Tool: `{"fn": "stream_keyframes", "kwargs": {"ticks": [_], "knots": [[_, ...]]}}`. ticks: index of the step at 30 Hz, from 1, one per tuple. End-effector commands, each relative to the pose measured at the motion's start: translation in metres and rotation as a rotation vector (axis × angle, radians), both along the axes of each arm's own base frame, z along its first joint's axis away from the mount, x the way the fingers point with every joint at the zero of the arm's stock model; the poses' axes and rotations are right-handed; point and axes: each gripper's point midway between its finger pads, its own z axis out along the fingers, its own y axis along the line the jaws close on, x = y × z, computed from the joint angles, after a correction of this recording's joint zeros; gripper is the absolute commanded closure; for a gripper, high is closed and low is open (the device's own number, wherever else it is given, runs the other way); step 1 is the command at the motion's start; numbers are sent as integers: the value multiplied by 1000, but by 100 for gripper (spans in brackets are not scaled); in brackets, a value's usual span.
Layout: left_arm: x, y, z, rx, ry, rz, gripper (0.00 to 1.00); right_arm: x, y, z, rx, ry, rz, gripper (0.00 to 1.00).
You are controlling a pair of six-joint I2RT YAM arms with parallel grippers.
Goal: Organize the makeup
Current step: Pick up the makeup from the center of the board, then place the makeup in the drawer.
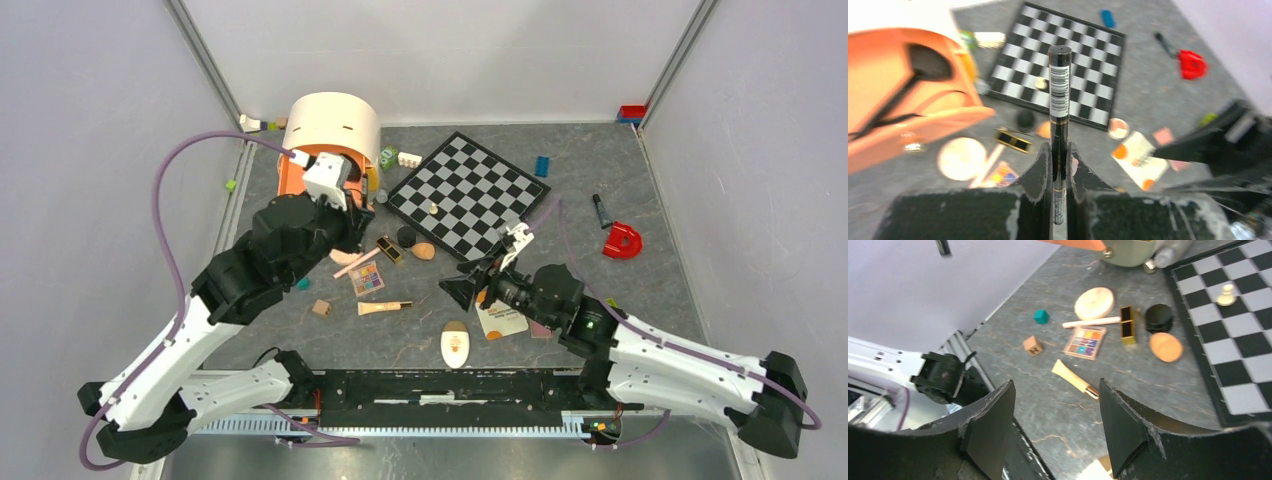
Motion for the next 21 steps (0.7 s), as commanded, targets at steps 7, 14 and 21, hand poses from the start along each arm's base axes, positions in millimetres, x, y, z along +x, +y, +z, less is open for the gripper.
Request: {"fn": "stream_keyframes", "kwargs": {"ticks": [7,14,21], "knots": [[53,78,4,782,-210,65,98,-1,-47,-15,-198,-57,-78,27],[85,93,12,854,-303,-110,98,-8,-60,-24,-183,-41,-92,26],[110,100,-21,1052,-289,-217,98,-12,-67,-34,-175,-20,-99,26]]}}
